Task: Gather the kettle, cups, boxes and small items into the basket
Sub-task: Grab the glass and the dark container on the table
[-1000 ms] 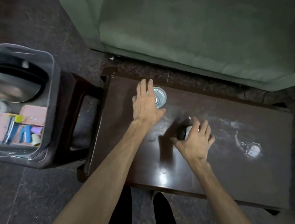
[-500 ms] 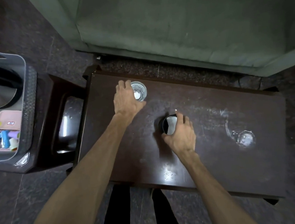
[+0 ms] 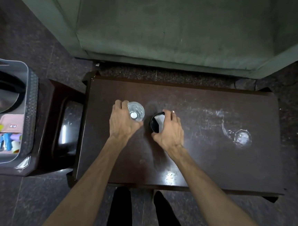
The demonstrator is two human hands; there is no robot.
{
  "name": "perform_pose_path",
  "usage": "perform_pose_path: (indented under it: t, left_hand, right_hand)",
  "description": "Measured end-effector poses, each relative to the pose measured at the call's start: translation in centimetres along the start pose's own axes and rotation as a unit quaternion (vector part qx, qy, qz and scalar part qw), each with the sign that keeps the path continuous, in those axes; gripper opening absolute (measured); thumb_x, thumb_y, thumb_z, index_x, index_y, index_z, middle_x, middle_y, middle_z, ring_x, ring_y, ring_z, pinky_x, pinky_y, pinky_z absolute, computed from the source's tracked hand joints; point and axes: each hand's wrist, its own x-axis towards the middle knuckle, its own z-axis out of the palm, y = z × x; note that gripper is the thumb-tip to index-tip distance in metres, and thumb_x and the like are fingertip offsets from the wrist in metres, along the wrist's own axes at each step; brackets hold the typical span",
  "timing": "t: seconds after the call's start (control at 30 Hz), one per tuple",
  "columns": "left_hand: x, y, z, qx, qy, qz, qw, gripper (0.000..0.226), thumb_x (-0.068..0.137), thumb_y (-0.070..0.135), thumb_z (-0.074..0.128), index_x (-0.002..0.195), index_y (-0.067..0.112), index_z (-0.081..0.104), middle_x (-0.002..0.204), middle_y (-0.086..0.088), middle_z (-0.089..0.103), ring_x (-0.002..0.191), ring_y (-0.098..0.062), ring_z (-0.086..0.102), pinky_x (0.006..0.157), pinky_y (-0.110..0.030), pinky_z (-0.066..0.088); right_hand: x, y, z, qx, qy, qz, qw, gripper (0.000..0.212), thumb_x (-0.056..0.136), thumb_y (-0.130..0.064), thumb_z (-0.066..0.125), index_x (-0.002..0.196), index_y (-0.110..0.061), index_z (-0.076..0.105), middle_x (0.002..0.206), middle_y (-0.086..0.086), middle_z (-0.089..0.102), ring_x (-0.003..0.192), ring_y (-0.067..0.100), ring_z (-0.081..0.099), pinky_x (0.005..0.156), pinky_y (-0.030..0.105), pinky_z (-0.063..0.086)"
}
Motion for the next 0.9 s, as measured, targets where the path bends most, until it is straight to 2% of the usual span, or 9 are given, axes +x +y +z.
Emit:
perform_pose_path:
  t: [0.2,0.57,0.77,0.9]
  left_hand:
    - [-2.4,-1.1,0.6,0.016,-0.039,-0.006,0.999,0.082,0.060,0.044,0.091,0.125,0.005,0.059,0.117,-0.012,0.056,0.106,-0.034,0.060,0.085,-0.044,0.055]
    - [-3.8,-1.8,2.6,0.016,-0.042,-0.025,0.999,0.086,0.065,0.047,0.089,0.133,0.011,0.051,0.124,-0.009,0.052,0.114,-0.028,0.056,0.087,-0.040,0.056]
    - [-4.5,-1.8,1.9,0.046,-0.092,-0.027,0.994,0.099,0.073,0.045,0.085,0.152,0.013,0.034,0.139,-0.008,0.046,0.128,-0.029,0.050,0.102,-0.044,0.051]
    - [-5.7,-1.3,0.1,0.047,-0.117,-0.026,0.992,0.100,0.079,0.047,0.080,0.156,0.012,0.027,0.154,-0.007,0.039,0.142,-0.027,0.041,0.112,-0.043,0.044]
  right_hand:
    - [-0.4,-0.7,0.7,-0.008,-0.012,0.002,1.000,0.094,0.067,-0.027,0.089,0.147,-0.016,0.042,0.142,0.010,0.054,0.133,0.032,0.051,0.103,0.043,0.053]
    - [-0.6,0.3,1.6,-0.023,-0.024,0.009,0.999,0.097,0.071,-0.029,0.090,0.152,-0.017,0.037,0.148,0.012,0.048,0.138,0.031,0.046,0.109,0.043,0.050]
    - [-1.3,0.3,0.7,-0.024,-0.045,0.005,0.999,0.116,0.073,-0.042,0.089,0.163,-0.014,0.021,0.168,0.016,0.030,0.154,0.034,0.030,0.124,0.047,0.034]
    - [-2.5,0.1,-1.2,-0.002,-0.033,-0.005,0.999,0.106,0.081,-0.052,0.079,0.164,-0.013,0.024,0.172,0.015,0.024,0.158,0.032,0.025,0.127,0.044,0.029]
